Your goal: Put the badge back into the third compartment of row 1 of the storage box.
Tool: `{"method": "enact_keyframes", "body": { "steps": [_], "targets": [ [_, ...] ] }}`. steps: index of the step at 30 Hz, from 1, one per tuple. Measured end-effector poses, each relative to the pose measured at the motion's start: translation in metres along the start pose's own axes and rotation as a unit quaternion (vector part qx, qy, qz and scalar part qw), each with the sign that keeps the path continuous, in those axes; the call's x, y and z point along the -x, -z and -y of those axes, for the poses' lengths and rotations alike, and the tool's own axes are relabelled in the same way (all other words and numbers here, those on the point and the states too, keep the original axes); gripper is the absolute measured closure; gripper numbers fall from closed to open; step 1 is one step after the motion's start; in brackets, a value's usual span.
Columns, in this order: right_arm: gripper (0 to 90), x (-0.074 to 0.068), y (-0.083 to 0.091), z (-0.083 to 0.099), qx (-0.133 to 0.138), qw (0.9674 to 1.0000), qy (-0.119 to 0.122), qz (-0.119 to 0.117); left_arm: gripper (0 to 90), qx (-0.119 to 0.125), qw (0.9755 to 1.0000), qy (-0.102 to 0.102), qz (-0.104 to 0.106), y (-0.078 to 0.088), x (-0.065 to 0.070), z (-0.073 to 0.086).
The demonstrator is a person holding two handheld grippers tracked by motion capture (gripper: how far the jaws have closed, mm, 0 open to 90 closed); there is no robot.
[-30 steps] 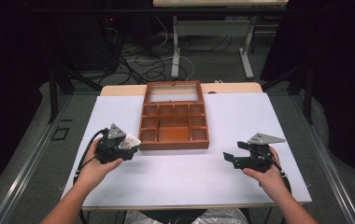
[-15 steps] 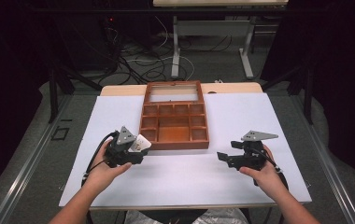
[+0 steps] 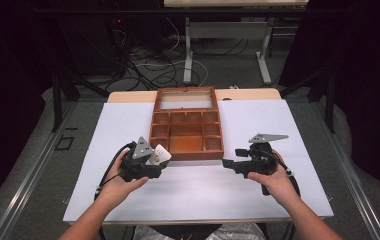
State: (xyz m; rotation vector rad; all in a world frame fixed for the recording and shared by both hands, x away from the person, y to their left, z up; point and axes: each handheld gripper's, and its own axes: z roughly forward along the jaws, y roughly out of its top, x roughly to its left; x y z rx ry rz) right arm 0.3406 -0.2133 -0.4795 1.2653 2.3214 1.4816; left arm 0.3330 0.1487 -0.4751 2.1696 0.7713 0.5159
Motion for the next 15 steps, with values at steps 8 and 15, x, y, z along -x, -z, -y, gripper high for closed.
{"method": "enact_keyframes", "body": {
  "steps": [8,15],
  "targets": [
    [27.6,-0.010,-0.009,-0.013,-0.002,0.9999,0.010,-0.010,33.3,0.004,0.9998,-0.011,0.013,-0.005,0.009,-0.006],
    [28.8,-0.012,-0.013,-0.021,-0.009,0.9998,0.016,-0.009,33.3,0.007,0.9996,-0.015,0.022,-0.008,0.017,-0.009]
  ]
}}
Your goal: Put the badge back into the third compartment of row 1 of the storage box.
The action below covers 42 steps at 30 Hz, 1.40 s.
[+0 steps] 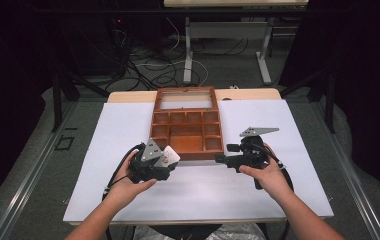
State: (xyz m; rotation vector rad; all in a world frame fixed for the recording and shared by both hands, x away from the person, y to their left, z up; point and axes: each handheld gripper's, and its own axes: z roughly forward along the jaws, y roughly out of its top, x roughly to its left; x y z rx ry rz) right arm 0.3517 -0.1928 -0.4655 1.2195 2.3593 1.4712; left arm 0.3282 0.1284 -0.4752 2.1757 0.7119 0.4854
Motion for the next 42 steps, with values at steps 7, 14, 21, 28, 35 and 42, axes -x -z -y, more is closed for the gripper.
{"method": "enact_keyframes", "body": {
  "steps": [7,14,21,28,35,42],
  "targets": [
    [28.8,-0.006,-0.003,-0.004,-0.015,0.9998,0.008,-0.014,33.3,0.004,0.9999,-0.009,0.005,-0.004,0.007,-0.002],
    [29.6,-0.009,-0.011,-0.005,-0.026,0.9992,-0.013,-0.028,33.3,0.012,0.9997,-0.015,0.013,-0.009,0.016,-0.005],
    [32.7,-0.008,-0.016,-0.008,-0.038,0.9973,-0.033,-0.054,33.3,0.008,0.9994,-0.027,0.021,-0.014,0.023,-0.008],
    [36.3,-0.011,-0.021,-0.012,-0.049,0.9949,-0.046,-0.076,33.3,0.008,0.9989,-0.037,0.029,-0.021,0.033,-0.010],
    [41.7,-0.009,-0.026,-0.013,-0.068,0.9917,-0.062,-0.090,33.3,0.014,0.9982,-0.046,0.037,-0.026,0.041,-0.013],
    [45.3,-0.008,-0.032,-0.014,-0.098,0.9859,-0.082,-0.108,33.3,0.009,0.9972,-0.058,0.045,-0.032,0.050,-0.016]
  ]
}}
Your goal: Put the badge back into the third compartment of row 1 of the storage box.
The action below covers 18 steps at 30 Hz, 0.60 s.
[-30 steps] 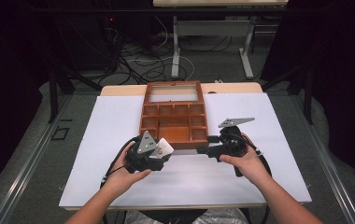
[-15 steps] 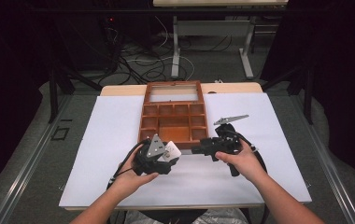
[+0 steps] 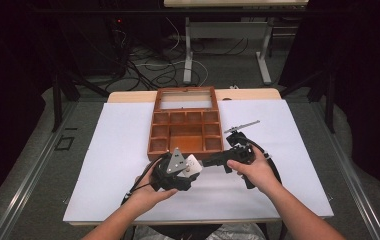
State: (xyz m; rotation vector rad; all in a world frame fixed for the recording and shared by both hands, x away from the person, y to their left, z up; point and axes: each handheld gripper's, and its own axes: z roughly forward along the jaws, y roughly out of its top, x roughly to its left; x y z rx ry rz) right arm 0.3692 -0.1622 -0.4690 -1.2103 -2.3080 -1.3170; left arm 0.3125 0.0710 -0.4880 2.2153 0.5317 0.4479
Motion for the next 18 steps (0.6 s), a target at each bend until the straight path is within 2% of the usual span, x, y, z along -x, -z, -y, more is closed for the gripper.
{"method": "enact_keyframes", "body": {
  "steps": [3,6,10,18],
  "targets": [
    [47.9,0.001,-0.001,-0.001,-0.010,0.9999,-0.003,-0.005,33.3,0.001,1.0000,-0.008,0.003,-0.003,0.003,-0.002],
    [51.1,0.002,-0.003,-0.001,-0.008,0.9998,-0.012,-0.015,33.3,0.003,0.9999,-0.011,0.005,-0.006,0.006,-0.005],
    [54.7,0.002,-0.006,0.000,-0.021,0.9995,-0.012,-0.019,33.3,0.005,0.9998,-0.016,0.009,-0.009,0.010,-0.008],
    [61.5,0.001,-0.010,0.001,-0.045,0.9988,-0.015,-0.014,33.3,0.011,0.9996,-0.023,0.012,-0.012,0.015,-0.012]
  ]
}}
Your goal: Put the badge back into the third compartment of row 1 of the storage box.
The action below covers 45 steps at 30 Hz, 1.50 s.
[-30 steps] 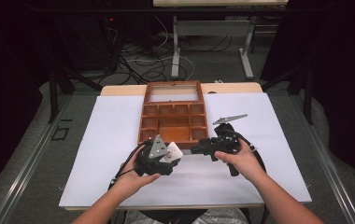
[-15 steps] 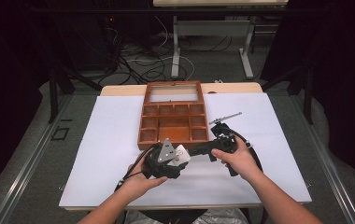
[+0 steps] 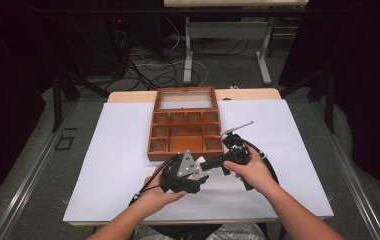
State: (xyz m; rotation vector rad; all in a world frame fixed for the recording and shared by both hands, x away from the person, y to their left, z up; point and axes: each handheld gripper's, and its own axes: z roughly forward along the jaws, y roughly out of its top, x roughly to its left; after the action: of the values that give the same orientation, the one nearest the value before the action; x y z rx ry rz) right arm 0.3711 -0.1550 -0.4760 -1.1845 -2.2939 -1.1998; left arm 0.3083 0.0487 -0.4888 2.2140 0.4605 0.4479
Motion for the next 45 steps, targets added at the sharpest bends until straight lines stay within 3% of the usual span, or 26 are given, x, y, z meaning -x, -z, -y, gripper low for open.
{"method": "enact_keyframes", "body": {
  "steps": [13,32,41,45],
  "targets": [
    [70.0,0.0001,-0.0051,0.0018,-0.011,0.9996,-0.025,-0.013,33.3,0.002,0.9999,-0.010,0.004,-0.0008,0.0035,-0.0054],
    [78.8,0.0038,-0.0072,0.0028,-0.013,0.9993,-0.029,-0.021,33.3,0.002,0.9999,-0.015,0.003,-0.0013,0.0058,-0.0082],
    [82.6,0.0037,-0.0065,0.0022,-0.016,0.9987,-0.039,-0.028,33.1,0.003,0.9999,-0.015,0.001,-0.0013,0.0064,-0.0087],
    [84.3,0.0045,-0.0065,0.0019,-0.017,0.9988,-0.034,-0.030,30.9,0.007,1.0000,-0.001,0.005,-0.0011,0.0053,-0.0085]
  ]
}}
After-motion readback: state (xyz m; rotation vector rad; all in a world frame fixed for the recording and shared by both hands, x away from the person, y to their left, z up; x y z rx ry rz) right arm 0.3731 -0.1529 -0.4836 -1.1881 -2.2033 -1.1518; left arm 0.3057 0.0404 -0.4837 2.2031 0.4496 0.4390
